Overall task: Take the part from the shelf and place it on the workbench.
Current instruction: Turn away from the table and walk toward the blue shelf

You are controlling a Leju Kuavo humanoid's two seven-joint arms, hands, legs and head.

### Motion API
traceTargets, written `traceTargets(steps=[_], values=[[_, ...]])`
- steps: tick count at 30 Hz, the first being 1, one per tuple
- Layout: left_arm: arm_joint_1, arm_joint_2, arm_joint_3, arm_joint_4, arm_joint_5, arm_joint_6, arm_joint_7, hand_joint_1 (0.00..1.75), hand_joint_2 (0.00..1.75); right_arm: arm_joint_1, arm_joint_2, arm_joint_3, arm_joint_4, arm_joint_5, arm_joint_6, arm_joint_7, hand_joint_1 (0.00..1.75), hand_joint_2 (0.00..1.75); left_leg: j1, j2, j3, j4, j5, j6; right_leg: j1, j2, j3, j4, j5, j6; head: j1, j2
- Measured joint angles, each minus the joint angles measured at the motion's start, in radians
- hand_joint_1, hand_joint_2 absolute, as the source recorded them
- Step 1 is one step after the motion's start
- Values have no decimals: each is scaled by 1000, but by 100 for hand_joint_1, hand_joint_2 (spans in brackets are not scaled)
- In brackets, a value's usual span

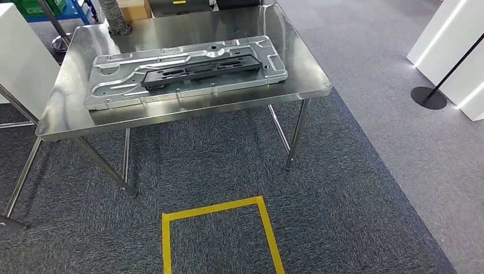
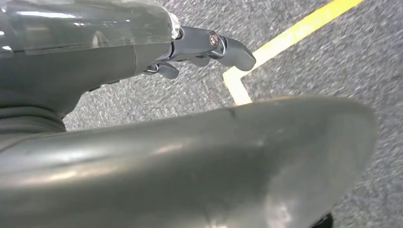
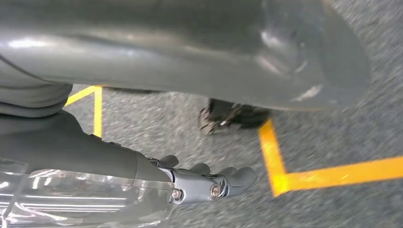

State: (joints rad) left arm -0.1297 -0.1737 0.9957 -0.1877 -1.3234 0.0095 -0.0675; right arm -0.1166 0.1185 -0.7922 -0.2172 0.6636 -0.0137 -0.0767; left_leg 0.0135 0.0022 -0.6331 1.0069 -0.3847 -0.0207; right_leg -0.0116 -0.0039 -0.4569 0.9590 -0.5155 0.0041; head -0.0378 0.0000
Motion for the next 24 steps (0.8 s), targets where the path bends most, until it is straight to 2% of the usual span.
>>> traceTargets(steps=[1,2,3,4,5,6,7,8,9,10,11,12,13,14,15,16,17,19,20,21,22,23,24], values=[[3,0,0,0,0,1,0,0,0,3,-4,1,3,0,-3,6,0,44,1,0,-13,25,-33,-4,-2,-3,-13,-2,13,-9,0,0],[6,0,0,0,0,2,1,0,0,7,-10,4,5,0,-6,13,0,87,2,-1,-29,72,-83,-6,-2,-7,-29,-2,26,-15,0,0],[8,0,0,0,-1,2,1,0,0,11,-18,6,8,1,-9,23,0,131,2,-1,-48,137,-140,-8,0,-9,-45,-1,39,-18,0,0],[10,0,0,0,-1,3,1,0,0,16,-25,9,11,2,-12,34,0,175,2,-1,-62,207,-182,-10,1,-11,-63,1,51,-19,0,0],[11,0,0,0,-2,3,2,0,0,20,-33,11,15,3,-16,46,0,131,2,-1,-67,264,-202,-11,3,-14,-80,4,62,-19,0,0],[12,0,0,0,-2,4,2,0,0,23,-40,12,18,5,-20,57,0,87,2,-1,-58,292,-196,-11,4,-16,-99,8,73,-18,0,0],[13,0,0,0,-3,5,2,0,0,25,-47,13,21,6,-22,64,0,44,2,0,-32,285,-171,-9,5,-17,-116,14,83,-17,0,0],[14,0,0,0,-3,6,2,0,0,26,-54,15,24,7,-23,68,0,0,1,0,13,240,-141,-6,5,-17,-132,20,92,-14,0,0],[13,0,0,0,-3,7,1,0,0,26,-60,15,27,8,-22,71,0,0,0,0,71,168,-127,0,5,-18,-146,26,100,-12,0,0],[11,0,0,0,-3,9,1,0,0,27,-67,16,30,10,-20,72,0,0,-3,1,130,85,-130,6,6,-18,-156,32,107,-7,0,0],[10,0,0,0,-3,10,-1,0,0,27,-73,17,33,11,-18,73,0,0,-7,1,174,18,-141,13,6,-18,-162,35,115,-1,0,0],[8,0,0,0,-3,11,-2,0,0,27,-79,19,35,12,-17,73,0,0,-10,1,198,-27,-154,20,6,-19,-165,36,123,5,0,0],[7,1,0,0,-3,11,-3,0,0,28,-83,20,38,13,-16,73,0,0,-13,1,204,-46,-157,26,5,-20,-167,34,132,12,0,0],[8,0,0,0,-3,11,-4,0,0,29,-85,21,40,13,-15,74,0,0,-13,0,197,-48,-149,34,4,-21,-168,30,141,19,0,0],[8,0,0,0,-2,11,-4,0,0,29,-86,22,41,14,-15,74,0,0,-12,2,190,-51,-138,43,2,-18,-172,32,137,26,0,0],[8,0,0,0,-2,11,-4,0,0,29,-86,22,42,14,-15,74,0,44,-11,3,180,-54,-125,51,0,-14,-178,46,116,31,0,0],[8,0,0,0,-2,11,-4,0,0,30,-86,22,43,14,-15,74,0,87,-10,5,168,-57,-111,59,-1,-10,-190,78,75,37,0,0],[8,-1,0,0,-2,11,-5,0,0,30,-83,23,45,15,-12,72,0,175,-11,6,138,-55,-87,65,-4,-4,-224,202,-32,44,0,0],[9,-1,0,0,-1,11,-6,0,0,30,-80,23,46,16,-9,70,0,175,-12,6,121,-52,-75,65,-4,-4,-238,269,-67,48,0,0],[9,-2,0,0,-1,11,-7,0,0,30,-77,23,47,18,-8,66,0,175,-12,6,104,-48,-64,63,-5,-3,-241,316,-77,50,0,0],[10,-2,0,0,0,11,-7,0,0,30,-74,24,47,21,-7,62,0,131,-13,6,87,-43,-55,61,-5,-3,-226,327,-66,51,0,0],[10,-2,0,0,0,11,-7,0,0,30,-72,25,47,25,-9,59,0,87,-12,6,71,-38,-47,58,-6,-3,-191,298,-40,50,0,0],[9,-2,0,0,0,12,-7,0,0,29,-71,27,47,30,-14,57,0,87,-12,5,58,-32,-41,55,-8,-3,-139,233,-13,49,0,0]])
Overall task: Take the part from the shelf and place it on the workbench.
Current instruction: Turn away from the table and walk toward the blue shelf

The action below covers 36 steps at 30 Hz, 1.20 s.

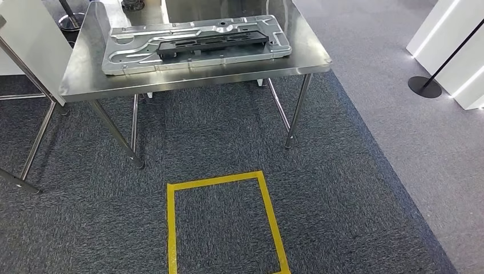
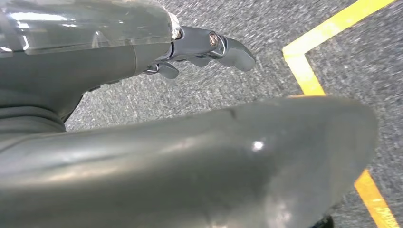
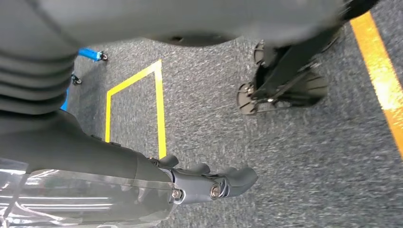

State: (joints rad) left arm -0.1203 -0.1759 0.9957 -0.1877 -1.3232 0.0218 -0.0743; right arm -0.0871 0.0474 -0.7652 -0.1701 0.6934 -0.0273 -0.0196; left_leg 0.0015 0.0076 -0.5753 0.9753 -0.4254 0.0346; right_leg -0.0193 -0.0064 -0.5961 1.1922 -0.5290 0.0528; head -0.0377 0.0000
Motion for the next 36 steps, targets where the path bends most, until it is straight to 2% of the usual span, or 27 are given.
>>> traceTargets(steps=[1,2,3,4,6,7,8,9,11,12,13,14,15,17,18,19,22,24,26,27,28,29,30,31,33,34,36], values=[[0,0,0,0,0,2,0,0,0,-1,0,2,0,4,-7,0,0,87,-1,-1,-12,5,5,-4,0,2,58,-81,11,-3,0,0],[0,0,0,0,-1,5,0,0,0,-2,0,5,0,7,-15,1,0,131,-2,-1,-21,9,10,-8,1,4,107,-156,11,-8,0,0],[-1,-1,0,0,-1,9,1,0,0,-3,0,7,0,9,-26,4,0,175,-3,-2,-26,12,16,-14,3,6,137,-209,5,-14,0,0],[-1,-1,0,0,-2,14,3,0,0,-3,0,9,0,10,-37,10,0,175,-3,-2,-30,12,21,-20,7,7,148,-234,-3,-21,0,0],[0,-1,0,0,-2,22,9,0,0,-3,0,11,1,17,-61,28,0,87,-2,-2,-33,11,31,-33,8,5,141,-241,5,-39,0,0],[1,-1,0,0,-3,26,11,0,0,-4,0,12,1,21,-71,39,0,44,0,-3,-36,16,25,-38,7,4,138,-242,11,-47,0,0],[2,-1,0,0,-3,28,12,0,44,-4,-1,13,2,25,-79,48,0,44,1,-4,-44,36,5,-44,5,2,134,-244,18,-55,0,0],[3,-1,0,0,-3,29,12,0,87,-4,-4,14,3,29,-85,56,0,87,2,-4,-58,76,-30,-48,4,0,129,-246,25,-61,0,0],[3,-1,0,0,-5,36,13,0,175,-4,-14,18,5,40,-97,65,0,175,4,-4,-100,203,-115,-55,6,-3,116,-244,34,-67,0,0],[3,-1,0,0,-7,42,15,0,175,-4,-19,22,7,48,-102,67,0,175,4,-4,-116,263,-141,-57,8,-5,109,-241,38,-67,0,0],[4,-1,-1,0,-8,49,18,0,175,-4,-23,26,8,56,-107,68,0,175,4,-4,-119,294,-149,-57,8,-6,102,-238,41,-67,0,0],[4,-2,-1,0,-11,56,22,0,131,-4,-27,32,10,64,-111,67,0,175,4,-4,-103,287,-137,-56,9,-6,96,-234,43,-66,0,0],[5,-2,-1,0,-13,62,25,0,87,-4,-28,36,10,71,-114,64,0,175,4,-4,-68,239,-111,-52,9,-6,91,-229,43,-65,0,0],[4,-2,-2,0,-16,71,29,0,87,-4,-30,45,12,80,-117,54,0,87,0,-4,23,98,-67,-39,11,-6,85,-221,43,-62,0,0],[3,-2,-2,0,-17,74,30,0,131,-5,-30,49,13,83,-117,48,0,44,-3,-4,53,46,-58,-32,12,-7,83,-219,44,-58,0,0],[3,-1,-2,0,-17,77,31,0,175,-6,-30,52,14,83,-116,43,0,0,-5,-4,69,17,-59,-26,12,-7,80,-217,46,-53,0,0],[5,-3,-1,0,-15,86,38,0,175,-8,-30,55,15,80,-113,35,0,0,-3,-4,68,-3,-57,-11,14,-7,75,-215,48,-36,0,0],[4,-6,-1,0,-13,92,43,0,175,-9,-29,56,15,80,-113,34,0,87,3,-3,65,-12,-47,2,12,-3,54,-167,13,-27,0,0],[5,-8,-1,0,-11,95,45,0,175,-8,-25,56,15,81,-113,34,0,175,1,-2,58,-13,-40,8,7,0,-4,-40,-58,-19,0,0],[6,-8,-1,0,-10,95,47,0,175,-8,-23,57,15,82,-113,34,0,175,0,-2,54,-11,-39,9,5,0,-35,28,-87,-16,0,0],[7,-8,-1,0,-10,95,49,0,175,-8,-21,57,15,82,-113,34,0,175,-1,-2,50,-8,-38,10,3,1,-54,72,-98,-14,0,0],[8,-8,-1,0,-9,95,53,0,175,-7,-20,57,15,83,-113,34,0,175,-1,-2,46,-4,-37,9,1,0,-53,75,-87,-12,0,0],[9,-8,-1,0,-8,95,59,0,175,-7,-19,58,15,84,-111,34,0,175,-1,-3,43,2,-38,8,0,0,-32,38,-59,-12,0,0],[9,-9,-1,0,-7,95,65,0,175,-8,-19,59,16,85,-107,33,0,175,-1,-3,41,7,-39,7,-2,0,6,-33,-22,-12,0,0],[9,-8,-2,0,4,94,78,0,175,-10,-19,62,16,87,-90,29,0,175,-3,-4,35,18,-41,-2,-2,1,70,-159,22,-18,0,0],[9,-7,-5,-1,13,93,82,0,175,-10,-19,67,16,84,-79,25,0,175,-5,-4,32,22,-42,-7,1,1,83,-191,28,-22,0,0],[12,-5,-23,-6,45,90,88,0,175,-6,-19,83,16,67,-64,20,0,175,-5,-4,29,24,-38,-19,6,2,81,-198,30,-32,0,0]])
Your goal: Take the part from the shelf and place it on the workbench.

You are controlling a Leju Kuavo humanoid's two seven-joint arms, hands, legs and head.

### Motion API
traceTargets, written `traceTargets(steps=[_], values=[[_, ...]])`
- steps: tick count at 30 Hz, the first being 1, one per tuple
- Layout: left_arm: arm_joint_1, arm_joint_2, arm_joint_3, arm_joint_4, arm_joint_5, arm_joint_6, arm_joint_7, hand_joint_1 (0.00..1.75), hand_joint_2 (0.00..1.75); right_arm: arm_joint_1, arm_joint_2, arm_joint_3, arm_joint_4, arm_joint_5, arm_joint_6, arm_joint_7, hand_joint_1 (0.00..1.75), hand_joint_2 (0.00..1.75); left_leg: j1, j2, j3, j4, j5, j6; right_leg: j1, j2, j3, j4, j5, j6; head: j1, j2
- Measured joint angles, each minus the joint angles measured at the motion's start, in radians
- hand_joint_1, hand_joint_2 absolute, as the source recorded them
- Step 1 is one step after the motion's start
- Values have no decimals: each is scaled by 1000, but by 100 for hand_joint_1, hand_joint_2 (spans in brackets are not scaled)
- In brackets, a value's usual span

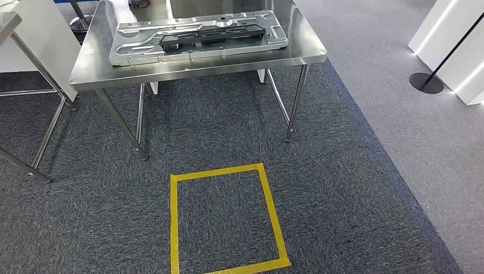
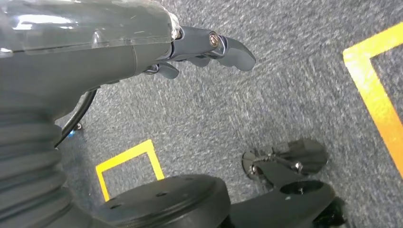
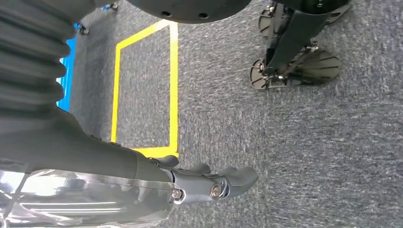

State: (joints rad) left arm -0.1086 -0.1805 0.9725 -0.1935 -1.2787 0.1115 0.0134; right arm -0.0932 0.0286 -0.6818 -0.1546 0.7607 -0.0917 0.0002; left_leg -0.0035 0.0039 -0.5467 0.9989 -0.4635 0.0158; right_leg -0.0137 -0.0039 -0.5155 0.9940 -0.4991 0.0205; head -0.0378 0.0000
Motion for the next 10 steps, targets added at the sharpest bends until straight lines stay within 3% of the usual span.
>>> traceTargets(steps=[2,3,5,7,8,10], values=[[8,5,-28,-6,46,-4,2,0,175,6,0,22,-1,-28,6,-1,0,175,2,-1,-5,8,-7,-10,-3,-2,-3,-5,8,-13,0,0],[13,8,-44,-8,74,-6,2,0,175,8,-1,33,-3,-43,7,-1,0,175,4,-1,-16,33,-27,-15,-5,-3,-5,-9,13,-20,0,0],[26,14,-74,-10,129,-12,1,0,175,13,-4,56,-10,-74,13,-1,0,175,6,-2,-60,141,-97,-23,-5,-6,-11,-12,20,-30,0,0],[34,20,-107,-11,180,-17,-2,0,175,17,-8,81,-21,-104,18,-1,0,175,7,-2,-106,267,-155,-28,-3,-9,-19,-10,23,-31,0,0],[38,22,-123,-11,203,-19,-3,0,175,18,-10,93,-27,-117,20,-1,0,175,7,-2,-110,292,-160,-29,-3,-10,-22,-8,24,-31,0,0],[46,25,-145,-11,234,-20,-3,0,175,18,-11,110,-38,-136,21,-1,0,175,7,-1,-84,267,-137,-28,-2,-11,-24,-5,25,-30,0,0]])
